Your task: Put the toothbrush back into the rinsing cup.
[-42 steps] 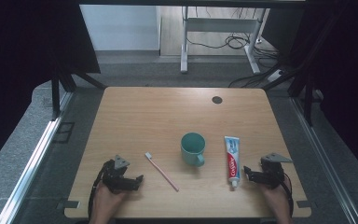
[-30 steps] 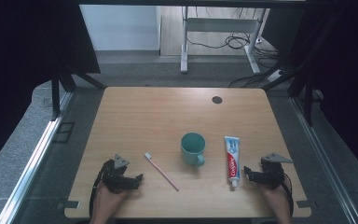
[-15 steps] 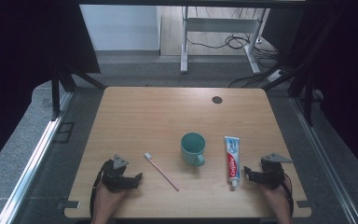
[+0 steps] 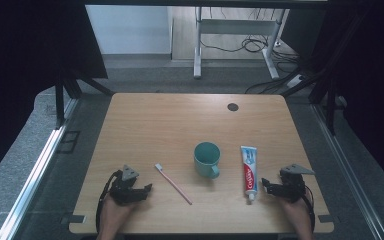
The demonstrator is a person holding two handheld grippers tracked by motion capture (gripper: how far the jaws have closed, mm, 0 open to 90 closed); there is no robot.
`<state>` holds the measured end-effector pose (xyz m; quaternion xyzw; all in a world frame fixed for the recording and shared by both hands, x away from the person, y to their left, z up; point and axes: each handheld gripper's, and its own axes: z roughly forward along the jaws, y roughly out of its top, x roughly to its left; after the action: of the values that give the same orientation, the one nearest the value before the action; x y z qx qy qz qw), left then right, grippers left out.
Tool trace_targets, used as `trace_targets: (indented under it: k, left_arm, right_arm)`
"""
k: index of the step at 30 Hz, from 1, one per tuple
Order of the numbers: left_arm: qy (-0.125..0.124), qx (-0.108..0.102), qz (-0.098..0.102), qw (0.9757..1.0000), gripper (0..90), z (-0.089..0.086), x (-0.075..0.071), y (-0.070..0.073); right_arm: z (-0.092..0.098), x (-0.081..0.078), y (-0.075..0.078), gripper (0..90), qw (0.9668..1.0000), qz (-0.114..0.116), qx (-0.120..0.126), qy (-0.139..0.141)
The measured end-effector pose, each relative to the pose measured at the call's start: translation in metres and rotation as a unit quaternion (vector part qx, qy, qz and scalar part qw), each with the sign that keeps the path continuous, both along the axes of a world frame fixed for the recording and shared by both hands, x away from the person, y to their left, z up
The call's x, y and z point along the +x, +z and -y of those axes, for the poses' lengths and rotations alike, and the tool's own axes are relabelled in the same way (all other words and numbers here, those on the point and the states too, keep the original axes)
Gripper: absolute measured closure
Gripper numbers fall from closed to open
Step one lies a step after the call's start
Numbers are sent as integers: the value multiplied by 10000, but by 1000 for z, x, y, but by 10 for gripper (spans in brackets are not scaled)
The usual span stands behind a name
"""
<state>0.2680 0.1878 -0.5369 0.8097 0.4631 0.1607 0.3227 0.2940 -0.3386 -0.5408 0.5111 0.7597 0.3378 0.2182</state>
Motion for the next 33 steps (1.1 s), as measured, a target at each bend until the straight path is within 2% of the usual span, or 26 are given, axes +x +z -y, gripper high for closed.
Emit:
trace_targets:
  k: [2,8,10,11,18,20,21,25,33]
  left_arm:
    - [-50,-6,-5,10000,305,0,0,2]
    - [-148,-265,-13,9995,438,2,-2,7]
    - [-183,-339,-60,9992,534,3,-2,8]
    - [-196,-351,-78,9992,534,3,-3,9]
    - [-360,-407,-192,9983,705,6,-2,12]
    - [-408,-409,-210,9981,801,7,-2,14]
    - [-425,-417,-230,9980,801,7,-2,14]
    - [-537,-362,-256,9976,892,11,-2,17]
    - [-566,-480,-402,9964,896,16,2,20]
  right_arm:
    - [0,0,0,179,10000,2,-1,2]
    - [0,0,0,178,10000,-14,33,-4]
    - [1,0,0,179,10000,-10,53,4]
    - [1,0,0,179,10000,-10,53,4]
    - [2,0,0,179,10000,-9,83,-4]
    - [2,0,0,179,9999,-18,120,1]
    - [2,0,0,179,9999,-18,120,1]
    - [3,0,0,179,9999,-19,138,5]
    - [4,0,0,179,9998,-27,189,2]
